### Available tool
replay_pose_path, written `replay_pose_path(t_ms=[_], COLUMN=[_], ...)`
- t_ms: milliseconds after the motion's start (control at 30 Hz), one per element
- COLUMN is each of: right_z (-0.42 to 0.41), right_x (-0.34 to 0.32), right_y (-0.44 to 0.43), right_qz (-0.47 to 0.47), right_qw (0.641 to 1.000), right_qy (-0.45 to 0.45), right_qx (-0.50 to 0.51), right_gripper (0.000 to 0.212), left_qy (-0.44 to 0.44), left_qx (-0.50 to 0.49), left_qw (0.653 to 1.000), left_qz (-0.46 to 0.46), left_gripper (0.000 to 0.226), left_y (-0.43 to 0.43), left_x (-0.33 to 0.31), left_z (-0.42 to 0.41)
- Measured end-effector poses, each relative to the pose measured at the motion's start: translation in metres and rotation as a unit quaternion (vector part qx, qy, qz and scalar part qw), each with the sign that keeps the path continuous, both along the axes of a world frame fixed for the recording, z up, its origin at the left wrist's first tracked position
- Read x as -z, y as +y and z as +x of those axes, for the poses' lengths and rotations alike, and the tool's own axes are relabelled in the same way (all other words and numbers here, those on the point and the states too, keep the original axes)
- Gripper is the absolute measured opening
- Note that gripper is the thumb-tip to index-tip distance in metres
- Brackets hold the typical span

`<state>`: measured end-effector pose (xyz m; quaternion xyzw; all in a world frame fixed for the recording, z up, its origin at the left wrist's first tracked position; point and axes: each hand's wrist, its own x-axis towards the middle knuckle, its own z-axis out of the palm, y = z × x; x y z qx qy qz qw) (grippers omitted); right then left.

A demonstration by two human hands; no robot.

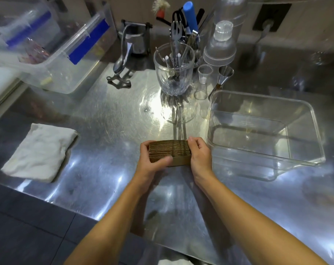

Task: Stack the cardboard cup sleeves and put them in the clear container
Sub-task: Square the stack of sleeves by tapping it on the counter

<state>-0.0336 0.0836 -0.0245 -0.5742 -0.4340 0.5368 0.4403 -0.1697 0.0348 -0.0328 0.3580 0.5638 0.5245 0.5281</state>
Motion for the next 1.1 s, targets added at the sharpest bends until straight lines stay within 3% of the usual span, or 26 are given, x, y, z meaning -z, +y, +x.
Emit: replay_pose_path(t_ms=[67,167,400,533,633,933,1100], right_z=[0.000,0.002,0.012,0.039,0.053,0.046,0.044], right_x=[-0.001,-0.001,-0.008,-0.001,0.002,-0.001,-0.038], right_y=[0.002,0.002,-0.001,-0.014,-0.013,-0.025,-0.038], right_qz=[-0.002,0.003,0.002,0.012,0.038,0.006,0.051], right_qw=[1.000,0.999,0.995,0.980,0.965,0.995,0.997], right_qy=[-0.018,-0.037,-0.045,-0.032,-0.080,-0.016,0.004], right_qx=[-0.008,-0.021,-0.085,-0.196,-0.245,-0.101,-0.054], right_gripper=[0.027,0.029,0.020,0.055,0.059,0.043,0.039], left_qy=[0.090,0.189,0.189,0.177,0.156,0.096,0.168], left_qx=[0.083,0.111,0.094,0.095,0.094,0.001,-0.047], left_qw=[0.992,0.976,0.977,0.979,0.983,0.995,0.982], left_qz=[-0.014,-0.006,0.038,0.041,0.036,0.033,0.072], left_gripper=[0.065,0.052,0.042,0.042,0.042,0.051,0.050], left_y=[-0.004,-0.005,-0.007,-0.007,-0.006,-0.007,-0.010], left_x=[0.001,0.003,0.007,0.009,0.010,-0.004,-0.042], left_z=[-0.015,-0.024,-0.026,-0.028,-0.029,-0.032,-0.034])
